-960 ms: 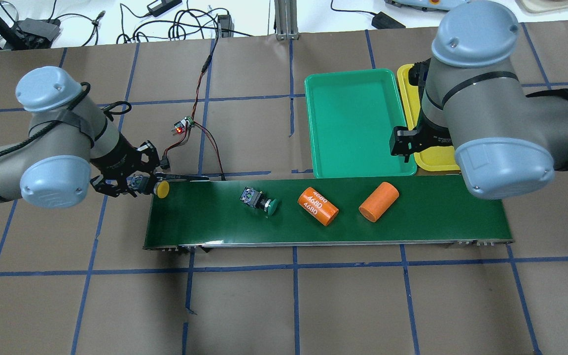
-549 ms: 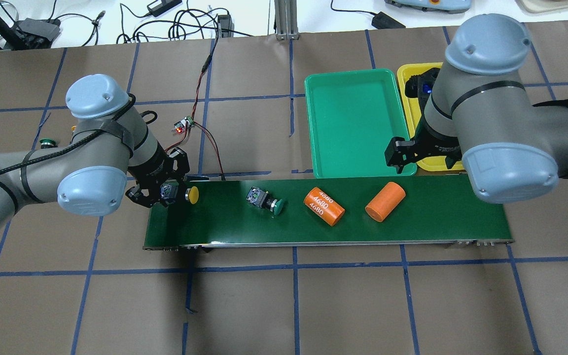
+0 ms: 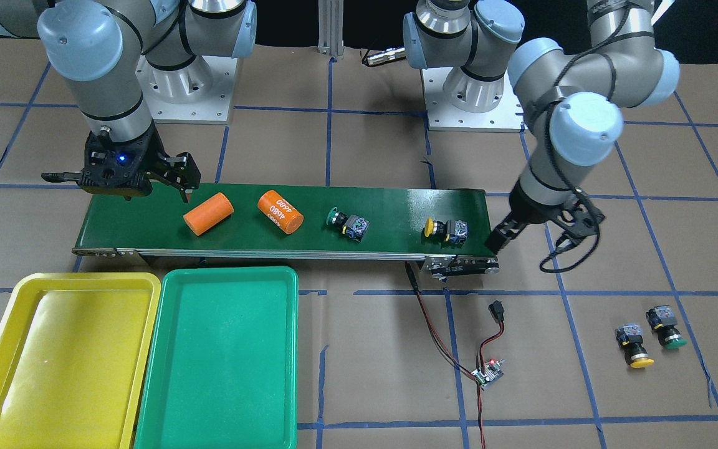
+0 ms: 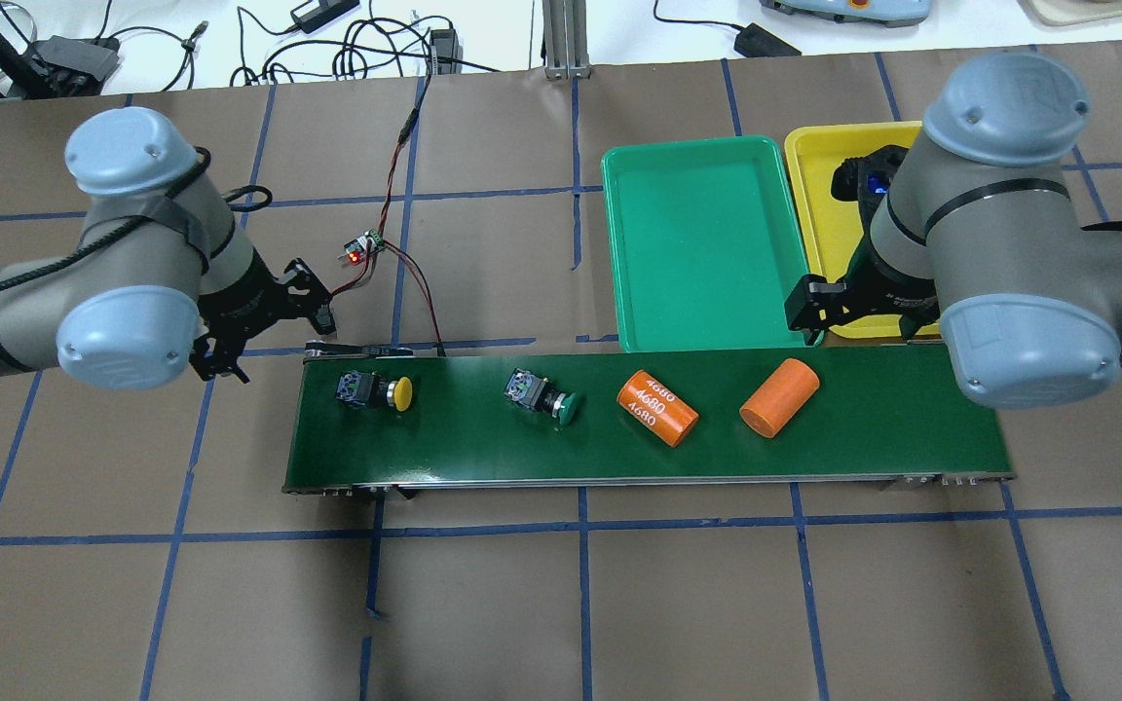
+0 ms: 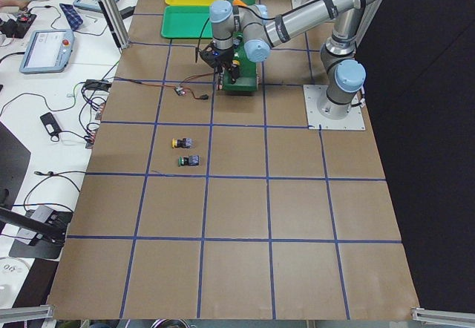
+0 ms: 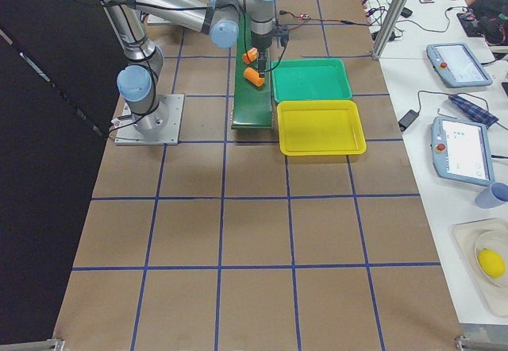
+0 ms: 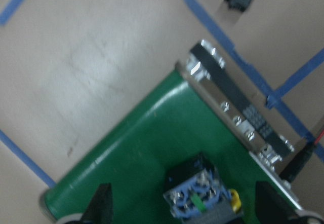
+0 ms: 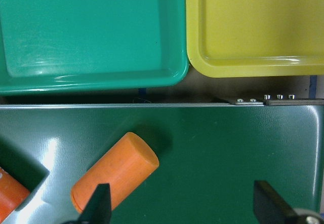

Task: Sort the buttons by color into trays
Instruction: 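Place yellow button on belt with left gripper while right gripper lowers, then grasp another yellow button left while right gripper grips orange cylinder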

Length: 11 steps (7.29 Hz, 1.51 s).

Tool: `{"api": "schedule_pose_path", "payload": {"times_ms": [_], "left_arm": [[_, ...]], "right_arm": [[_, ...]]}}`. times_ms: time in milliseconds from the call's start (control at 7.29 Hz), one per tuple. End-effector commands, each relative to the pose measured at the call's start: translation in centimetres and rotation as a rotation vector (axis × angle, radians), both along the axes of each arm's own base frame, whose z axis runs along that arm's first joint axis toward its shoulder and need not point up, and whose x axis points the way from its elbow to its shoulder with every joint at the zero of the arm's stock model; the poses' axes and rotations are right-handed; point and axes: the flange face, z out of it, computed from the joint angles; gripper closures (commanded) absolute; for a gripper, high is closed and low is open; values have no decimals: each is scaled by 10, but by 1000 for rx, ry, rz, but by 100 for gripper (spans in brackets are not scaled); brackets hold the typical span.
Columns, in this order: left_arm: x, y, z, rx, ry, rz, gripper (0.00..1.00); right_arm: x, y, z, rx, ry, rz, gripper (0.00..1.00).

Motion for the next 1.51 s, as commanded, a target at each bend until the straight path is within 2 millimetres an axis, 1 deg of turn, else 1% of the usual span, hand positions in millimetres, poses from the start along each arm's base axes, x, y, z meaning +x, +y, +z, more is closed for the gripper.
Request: {"api": "schedule_pose_path", "payload": {"times_ms": [0,137,274,411,549,686,823,960,1097,1234,1371], "left_arm": [[114,-48,15,1,-4,-237,0],[140,-80,7,9,1,-392,0],[149,-105,-12,29,19,-504,0],[161,-126,-36,45,34,-579,0],[184,-140,-61,43,38,-678,0],[212,-146,-81,57,56,-744,0],[221,-154,-84,49,59,-782,0],[230,-156,-95,59,72,-825,0],[236,-151,-112,47,122,-814,0],[241,-155,-117,18,147,-806,0],[243,-152,-123,24,155,-790,35]], "right_arm": [[3,3,4,-7,5,95,0],[4,1,-1,11,1,149,0],[5,2,-1,22,-4,299,0],[6,4,0,35,-44,489,0],[7,14,10,49,-41,735,0],[8,20,18,37,-30,908,0],[7,21,17,46,-20,985,0],[6,20,16,40,-9,1155,0],[6,20,14,40,-11,1229,0],[6,22,12,49,-10,1251,0],[6,23,10,59,-2,1380,0]]}}
